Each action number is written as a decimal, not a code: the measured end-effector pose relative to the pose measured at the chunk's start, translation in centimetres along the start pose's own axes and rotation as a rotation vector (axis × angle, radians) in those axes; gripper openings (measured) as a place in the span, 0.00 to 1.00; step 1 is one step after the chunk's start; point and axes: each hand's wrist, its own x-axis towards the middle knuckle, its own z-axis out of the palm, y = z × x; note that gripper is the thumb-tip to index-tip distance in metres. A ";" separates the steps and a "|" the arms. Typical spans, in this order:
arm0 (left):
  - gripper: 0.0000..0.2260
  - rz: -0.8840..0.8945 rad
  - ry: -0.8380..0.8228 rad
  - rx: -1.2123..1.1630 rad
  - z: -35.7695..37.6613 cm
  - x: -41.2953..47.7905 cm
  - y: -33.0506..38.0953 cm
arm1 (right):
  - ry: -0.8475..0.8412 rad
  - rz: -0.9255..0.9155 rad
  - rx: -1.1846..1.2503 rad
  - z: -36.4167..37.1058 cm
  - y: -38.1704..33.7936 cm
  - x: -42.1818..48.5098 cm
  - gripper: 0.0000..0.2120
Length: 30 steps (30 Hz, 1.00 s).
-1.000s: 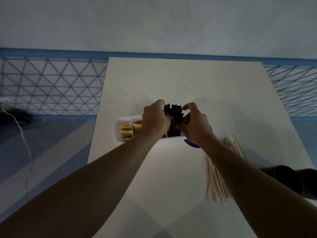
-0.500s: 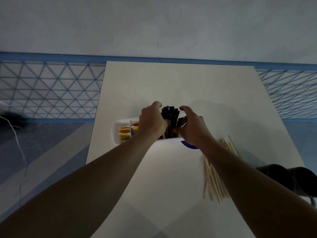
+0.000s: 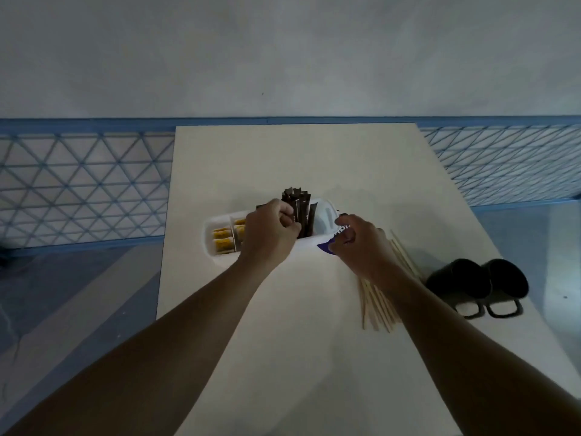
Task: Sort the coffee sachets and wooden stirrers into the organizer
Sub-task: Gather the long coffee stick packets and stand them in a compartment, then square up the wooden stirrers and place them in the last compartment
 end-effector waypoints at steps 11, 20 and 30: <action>0.09 -0.001 -0.260 0.101 3.2 -6.1 -1.5 | 0.006 0.146 -0.020 1.9 4.3 -9.2 0.14; 0.13 -0.066 -0.539 0.189 5.6 -8.8 -1.6 | 0.052 0.222 -0.088 0.4 7.9 -11.1 0.13; 0.16 -0.207 -0.550 0.188 10.0 -7.3 0.3 | 0.078 0.187 -0.107 -2.7 10.0 -6.0 0.21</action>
